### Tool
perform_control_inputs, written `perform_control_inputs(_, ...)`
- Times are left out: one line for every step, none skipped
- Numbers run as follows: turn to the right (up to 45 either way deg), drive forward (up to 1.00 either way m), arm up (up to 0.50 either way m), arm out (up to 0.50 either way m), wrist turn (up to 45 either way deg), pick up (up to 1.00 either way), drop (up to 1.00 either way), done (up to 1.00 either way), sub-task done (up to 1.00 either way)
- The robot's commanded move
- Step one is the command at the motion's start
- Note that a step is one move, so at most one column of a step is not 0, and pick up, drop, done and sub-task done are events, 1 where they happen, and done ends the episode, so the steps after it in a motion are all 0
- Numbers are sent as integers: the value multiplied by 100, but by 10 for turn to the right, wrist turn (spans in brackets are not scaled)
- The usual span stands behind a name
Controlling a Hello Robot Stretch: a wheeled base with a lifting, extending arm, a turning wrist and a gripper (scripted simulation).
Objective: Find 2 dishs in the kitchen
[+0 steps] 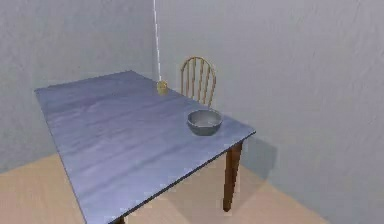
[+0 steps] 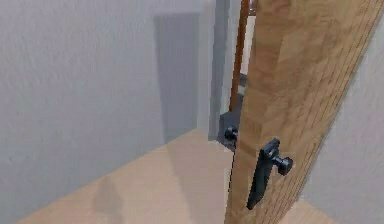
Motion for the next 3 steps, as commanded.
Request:
perform_control_inputs(450,0,0,0,0,0,0,0,0)
perform_control_inputs(0,45,0,0,0,0,0,0,0)
perform_control_inputs(450,0,0,0,0,0,0,0,0)
